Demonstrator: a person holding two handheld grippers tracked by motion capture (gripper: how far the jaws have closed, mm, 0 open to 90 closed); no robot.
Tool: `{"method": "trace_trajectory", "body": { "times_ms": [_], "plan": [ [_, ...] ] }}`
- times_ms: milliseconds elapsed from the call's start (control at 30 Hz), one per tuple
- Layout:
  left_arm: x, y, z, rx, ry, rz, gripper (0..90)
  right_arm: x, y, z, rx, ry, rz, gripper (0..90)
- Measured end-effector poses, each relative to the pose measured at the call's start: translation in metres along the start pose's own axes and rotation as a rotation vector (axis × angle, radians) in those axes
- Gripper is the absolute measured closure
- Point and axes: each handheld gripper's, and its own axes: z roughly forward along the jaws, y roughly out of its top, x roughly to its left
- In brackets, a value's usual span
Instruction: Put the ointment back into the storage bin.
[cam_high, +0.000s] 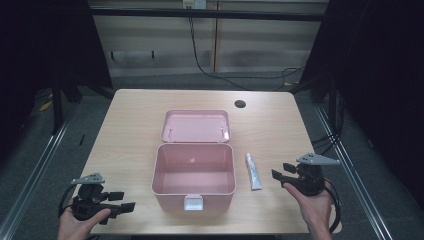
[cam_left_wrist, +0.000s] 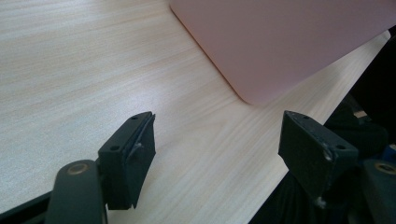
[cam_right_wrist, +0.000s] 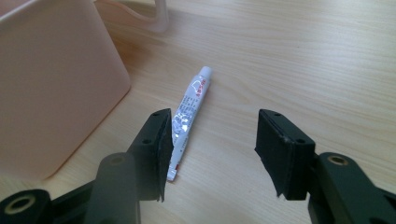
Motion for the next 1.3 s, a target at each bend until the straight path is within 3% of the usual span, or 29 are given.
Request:
{"method": "trace_trajectory", "body": {
  "times_ms": [200,433,600,667,833,1167,1300],
  "plan": [
    [0.000,0.000,0.001,0.007,0.003,0.000,27.1,0.009,0.004,0.008,0.078,-0.002,-0.021,56.1],
    [0.000,-0.001,0.002,0.012,0.005,0.004,27.2,0.012,0.016,0.016,0.168,0.027,0.017,59.5],
    [0.000,-0.001,0.002,0.013,0.007,0.003,27.2,0.017,0.025,0.023,0.215,0.045,0.005,59.7],
    [0.000,-0.001,0.002,0.012,0.006,0.004,27.2,0.018,0.030,0.025,0.260,0.062,0.025,59.5],
    [0.000,-0.001,0.002,0.012,0.005,0.004,27.2,0.017,0.039,0.031,0.305,0.088,0.050,56.1],
    [0.001,-0.001,0.002,0.012,0.006,0.003,27.2,0.023,0.057,0.048,0.426,0.092,0.044,53.9],
    [0.000,-0.001,0.002,0.010,0.001,0.004,27.2,0.025,0.065,0.056,0.460,0.089,0.073,53.9]
  ]
}}
